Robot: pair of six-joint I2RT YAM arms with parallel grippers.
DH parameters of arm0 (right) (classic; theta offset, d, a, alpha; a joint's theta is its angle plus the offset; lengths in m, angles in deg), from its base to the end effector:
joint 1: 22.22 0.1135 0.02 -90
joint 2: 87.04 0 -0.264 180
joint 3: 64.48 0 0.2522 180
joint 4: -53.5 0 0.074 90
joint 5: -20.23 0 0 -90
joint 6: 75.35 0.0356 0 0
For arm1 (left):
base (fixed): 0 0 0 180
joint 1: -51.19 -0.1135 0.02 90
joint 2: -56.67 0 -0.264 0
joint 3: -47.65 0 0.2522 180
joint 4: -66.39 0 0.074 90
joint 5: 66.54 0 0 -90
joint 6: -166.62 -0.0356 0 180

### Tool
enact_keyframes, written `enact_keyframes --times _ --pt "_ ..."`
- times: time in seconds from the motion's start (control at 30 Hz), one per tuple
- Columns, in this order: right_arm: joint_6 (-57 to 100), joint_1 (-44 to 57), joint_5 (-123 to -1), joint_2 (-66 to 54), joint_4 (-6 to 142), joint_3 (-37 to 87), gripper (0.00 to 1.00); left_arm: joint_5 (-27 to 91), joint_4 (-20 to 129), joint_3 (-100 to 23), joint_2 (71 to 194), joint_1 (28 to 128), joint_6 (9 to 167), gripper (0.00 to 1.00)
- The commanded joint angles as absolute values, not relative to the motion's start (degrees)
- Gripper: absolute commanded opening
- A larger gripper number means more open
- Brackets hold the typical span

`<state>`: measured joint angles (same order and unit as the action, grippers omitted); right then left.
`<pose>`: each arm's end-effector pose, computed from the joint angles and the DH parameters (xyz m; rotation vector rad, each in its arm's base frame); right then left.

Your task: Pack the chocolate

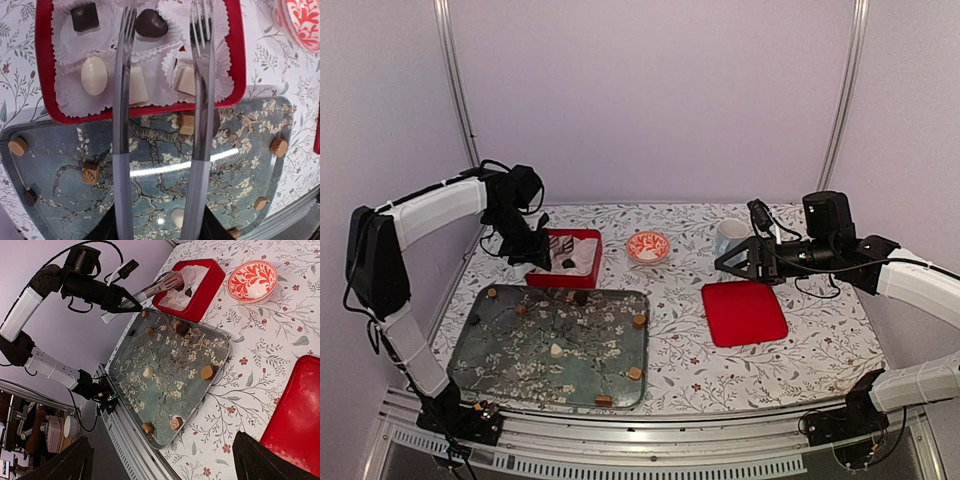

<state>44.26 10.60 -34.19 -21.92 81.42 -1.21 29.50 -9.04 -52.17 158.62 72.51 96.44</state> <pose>0.1992 0.1531 0.2937 -0.4747 2.2054 1.2753 0.3249 -0.1308 0.2556 0.0558 2.9637 -0.2599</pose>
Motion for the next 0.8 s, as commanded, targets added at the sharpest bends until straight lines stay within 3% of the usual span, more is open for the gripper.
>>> enact_keyframes --times 0.0,0.37,0.77 --pt "44.05 10.31 -33.87 -22.51 81.08 -0.38 0.99 31.41 -9.49 -49.01 150.56 72.71 97.81 0.39" --pt "43.22 10.31 -32.00 -23.13 80.89 -0.97 0.99 34.76 -13.37 -40.17 136.67 80.80 104.03 0.38" --pt "43.51 10.30 -31.88 -25.04 80.80 -2.56 0.99 40.42 -5.72 -28.05 132.78 90.02 114.73 0.36"
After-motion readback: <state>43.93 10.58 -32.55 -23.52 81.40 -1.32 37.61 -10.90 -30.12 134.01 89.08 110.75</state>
